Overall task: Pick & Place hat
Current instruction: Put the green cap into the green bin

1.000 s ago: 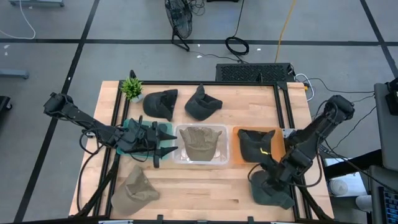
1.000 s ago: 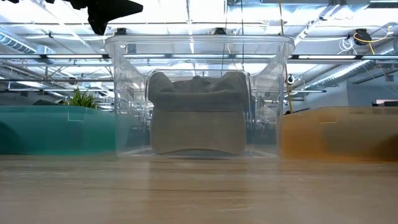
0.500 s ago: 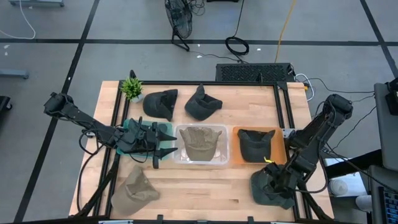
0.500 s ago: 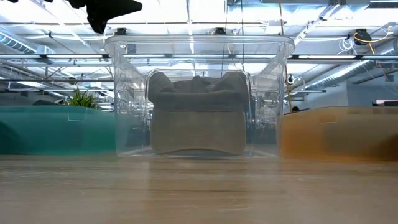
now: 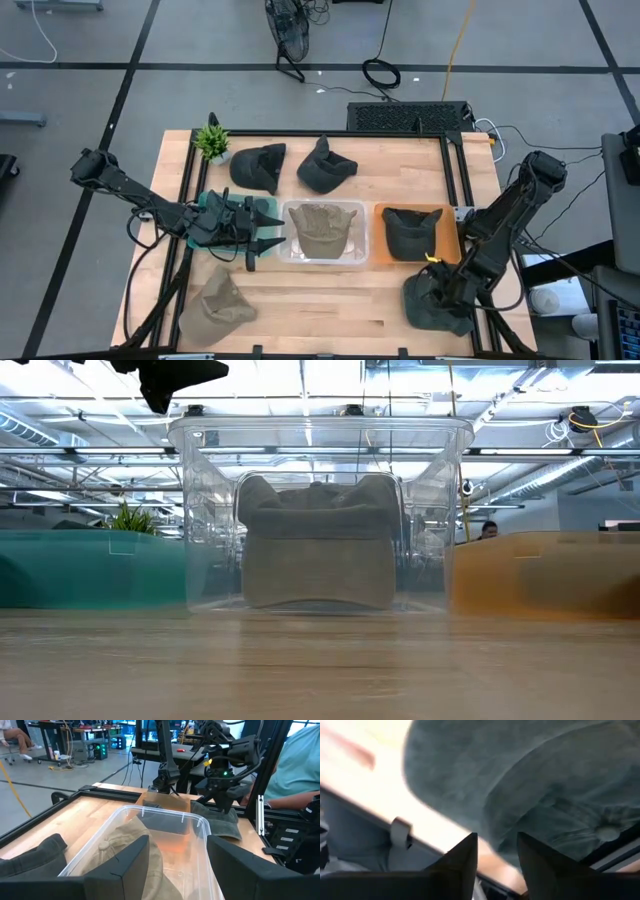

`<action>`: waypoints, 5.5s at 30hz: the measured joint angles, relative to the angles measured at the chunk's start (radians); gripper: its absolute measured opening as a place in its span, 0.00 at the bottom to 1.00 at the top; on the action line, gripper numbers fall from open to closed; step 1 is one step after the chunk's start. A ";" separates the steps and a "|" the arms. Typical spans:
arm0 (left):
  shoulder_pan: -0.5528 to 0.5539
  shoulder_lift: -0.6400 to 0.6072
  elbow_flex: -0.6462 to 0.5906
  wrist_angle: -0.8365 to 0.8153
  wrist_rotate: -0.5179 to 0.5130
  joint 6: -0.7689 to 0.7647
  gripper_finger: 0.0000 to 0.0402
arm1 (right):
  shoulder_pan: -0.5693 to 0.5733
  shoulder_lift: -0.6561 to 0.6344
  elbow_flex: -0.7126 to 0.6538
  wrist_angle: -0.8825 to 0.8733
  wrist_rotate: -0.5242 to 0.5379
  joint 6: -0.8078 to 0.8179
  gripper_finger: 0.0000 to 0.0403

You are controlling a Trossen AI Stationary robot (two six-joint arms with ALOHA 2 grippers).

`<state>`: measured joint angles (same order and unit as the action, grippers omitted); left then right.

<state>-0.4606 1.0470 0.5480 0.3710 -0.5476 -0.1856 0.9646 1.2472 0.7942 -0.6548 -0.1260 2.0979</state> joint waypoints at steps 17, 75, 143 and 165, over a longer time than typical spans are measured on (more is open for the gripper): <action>0.000 0.000 0.000 0.000 0.000 -0.001 0.53 | 0.002 0.011 -0.036 0.019 0.053 -0.049 0.20; 0.000 0.000 0.000 0.066 -0.003 -0.030 0.53 | -0.309 0.409 0.388 0.142 0.124 -1.777 0.01; 0.036 0.001 0.000 -0.002 0.000 -0.045 0.53 | -0.322 0.381 0.387 0.018 0.307 -1.762 0.17; -0.047 0.355 0.326 -0.015 0.139 0.159 0.53 | -0.172 0.277 0.374 0.038 0.443 -1.476 0.28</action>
<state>-0.5072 1.4021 0.8743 0.3556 -0.4081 -0.0266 0.7925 1.5238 1.1682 -0.6167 0.3167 0.6222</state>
